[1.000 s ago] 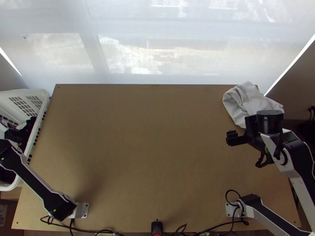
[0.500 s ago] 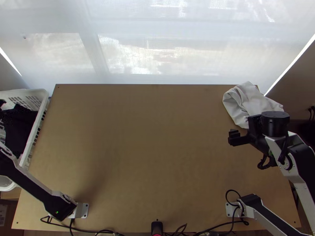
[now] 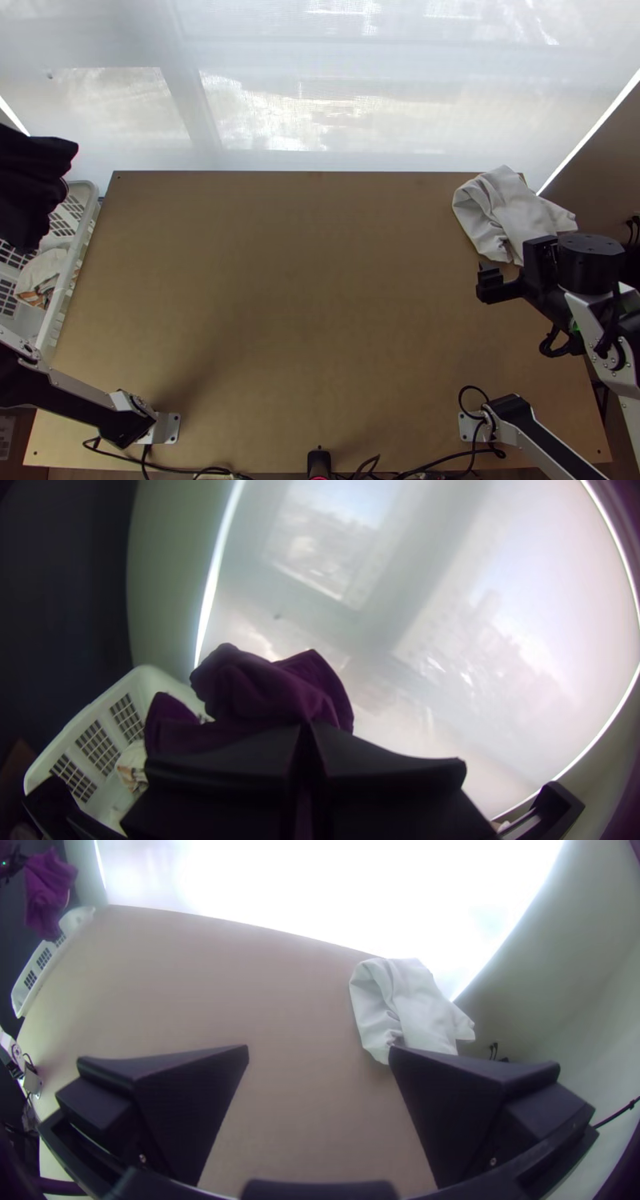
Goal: Fold the t-shirt
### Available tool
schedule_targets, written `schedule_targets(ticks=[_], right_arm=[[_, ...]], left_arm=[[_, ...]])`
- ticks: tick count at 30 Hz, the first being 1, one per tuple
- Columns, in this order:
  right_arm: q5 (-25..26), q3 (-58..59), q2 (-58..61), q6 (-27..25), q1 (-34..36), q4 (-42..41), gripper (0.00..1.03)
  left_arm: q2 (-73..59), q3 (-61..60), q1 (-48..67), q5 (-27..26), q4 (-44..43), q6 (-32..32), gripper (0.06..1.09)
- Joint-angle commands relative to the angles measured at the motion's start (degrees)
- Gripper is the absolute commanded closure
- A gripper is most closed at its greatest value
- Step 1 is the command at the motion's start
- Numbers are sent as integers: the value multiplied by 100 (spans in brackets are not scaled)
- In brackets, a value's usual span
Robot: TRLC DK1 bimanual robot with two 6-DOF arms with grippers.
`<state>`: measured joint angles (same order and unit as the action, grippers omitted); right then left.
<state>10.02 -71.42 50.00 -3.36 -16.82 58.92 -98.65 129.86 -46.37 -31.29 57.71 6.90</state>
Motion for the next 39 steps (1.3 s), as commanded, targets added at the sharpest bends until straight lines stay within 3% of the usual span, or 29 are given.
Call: schedule_targets(ticks=[1,5,16,24,30,39], right_arm=[[9,-83,-324,-25,-14,261,5],[9,-30,-561,-25,-6,419,5],[0,49,-974,2,100,815,5],[0,23,-957,-7,320,876,5],[0,14,-922,-7,513,911,5],[-9,40,-904,2,812,920,5]], left_arm=[[1480,101,1253,-334,73,-74,105],[1858,4,2739,-246,293,-13,105],[1647,-312,6808,1345,390,137,105],[848,-348,8188,1556,179,-22,105],[399,-523,8601,1687,-23,-268,105],[514,-2888,8689,1890,-1368,-312,105]])
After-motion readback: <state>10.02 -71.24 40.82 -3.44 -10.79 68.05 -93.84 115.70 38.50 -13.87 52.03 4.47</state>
